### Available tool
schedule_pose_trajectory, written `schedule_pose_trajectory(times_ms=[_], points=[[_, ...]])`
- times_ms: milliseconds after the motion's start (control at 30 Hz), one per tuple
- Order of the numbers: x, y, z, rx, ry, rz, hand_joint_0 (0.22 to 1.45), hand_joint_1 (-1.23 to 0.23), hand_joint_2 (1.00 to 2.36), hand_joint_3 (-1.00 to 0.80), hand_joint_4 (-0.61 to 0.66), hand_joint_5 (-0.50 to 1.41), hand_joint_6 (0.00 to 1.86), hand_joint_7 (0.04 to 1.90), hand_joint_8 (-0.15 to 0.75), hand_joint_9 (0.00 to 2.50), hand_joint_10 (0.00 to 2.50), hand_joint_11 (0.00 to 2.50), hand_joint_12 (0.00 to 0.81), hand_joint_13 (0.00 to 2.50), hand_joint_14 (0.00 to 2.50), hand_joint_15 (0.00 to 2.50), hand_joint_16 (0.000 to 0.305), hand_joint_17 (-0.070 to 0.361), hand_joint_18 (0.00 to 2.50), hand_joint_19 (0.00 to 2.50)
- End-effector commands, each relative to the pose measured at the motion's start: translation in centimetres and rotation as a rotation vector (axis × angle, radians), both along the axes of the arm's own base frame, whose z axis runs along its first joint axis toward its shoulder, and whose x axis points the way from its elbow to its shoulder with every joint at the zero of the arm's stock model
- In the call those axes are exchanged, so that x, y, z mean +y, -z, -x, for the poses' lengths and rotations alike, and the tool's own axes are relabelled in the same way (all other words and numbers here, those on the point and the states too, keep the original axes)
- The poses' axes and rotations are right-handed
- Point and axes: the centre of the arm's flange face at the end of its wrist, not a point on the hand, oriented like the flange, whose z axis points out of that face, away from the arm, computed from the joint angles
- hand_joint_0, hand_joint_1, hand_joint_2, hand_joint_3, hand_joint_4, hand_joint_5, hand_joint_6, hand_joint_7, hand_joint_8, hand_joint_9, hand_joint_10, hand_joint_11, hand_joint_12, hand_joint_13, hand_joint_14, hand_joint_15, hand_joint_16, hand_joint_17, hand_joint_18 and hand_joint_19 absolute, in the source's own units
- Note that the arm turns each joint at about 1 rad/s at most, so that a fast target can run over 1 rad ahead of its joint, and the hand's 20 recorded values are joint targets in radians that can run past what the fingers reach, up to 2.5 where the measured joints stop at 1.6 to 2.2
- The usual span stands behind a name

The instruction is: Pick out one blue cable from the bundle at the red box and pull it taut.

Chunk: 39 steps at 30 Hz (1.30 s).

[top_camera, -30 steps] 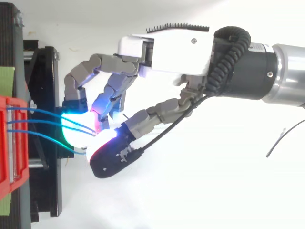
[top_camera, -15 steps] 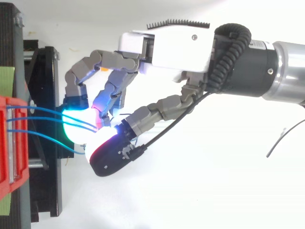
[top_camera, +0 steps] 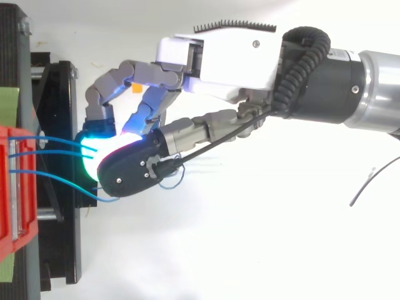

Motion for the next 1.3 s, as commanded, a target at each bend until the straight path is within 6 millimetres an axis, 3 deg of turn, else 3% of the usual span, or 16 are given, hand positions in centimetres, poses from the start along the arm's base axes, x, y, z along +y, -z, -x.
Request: schedule_pose_trajectory(times_ms=[0,400,600,767,1000,1267], points=[[-0.03,-0.02,0.00,0.000,0.002,0.000,0.62,-0.46,1.00,-0.50,0.12,-0.14,0.76,1.12,0.307,1.05,0.02,0.77,0.290,0.87,0.01,0.39,0.041,0.093,0.90,0.75],[-0.05,0.09,-0.02,0.001,0.004,0.000,0.61,-0.69,1.02,-0.19,0.12,-0.18,0.85,1.13,0.313,0.96,0.02,0.78,0.294,0.82,0.01,0.39,0.043,0.097,0.87,0.74],[-0.02,-0.02,-0.01,0.000,0.000,0.002,0.66,-0.80,1.02,-0.26,0.07,-0.20,0.88,1.10,0.308,0.92,0.02,0.80,0.299,0.79,0.02,0.38,0.043,0.097,0.86,0.70],[0.01,0.18,0.02,0.004,-0.003,0.003,0.72,-0.85,1.00,-0.45,0.09,-0.21,0.90,1.07,0.302,0.91,0.02,0.80,0.299,0.78,0.01,0.37,0.043,0.096,0.85,0.67],[-0.02,0.06,0.04,0.003,0.000,0.005,0.66,-0.82,1.00,-0.50,0.13,-0.19,0.90,1.06,0.304,0.98,0.03,0.81,0.289,0.83,0.01,0.37,0.042,0.094,0.86,0.67],[0.00,0.06,0.04,0.003,-0.001,0.003,0.60,-0.66,1.00,-0.50,0.14,-0.18,0.88,1.07,0.308,1.03,0.02,0.81,0.285,0.84,0.01,0.37,0.041,0.092,0.88,0.70]])
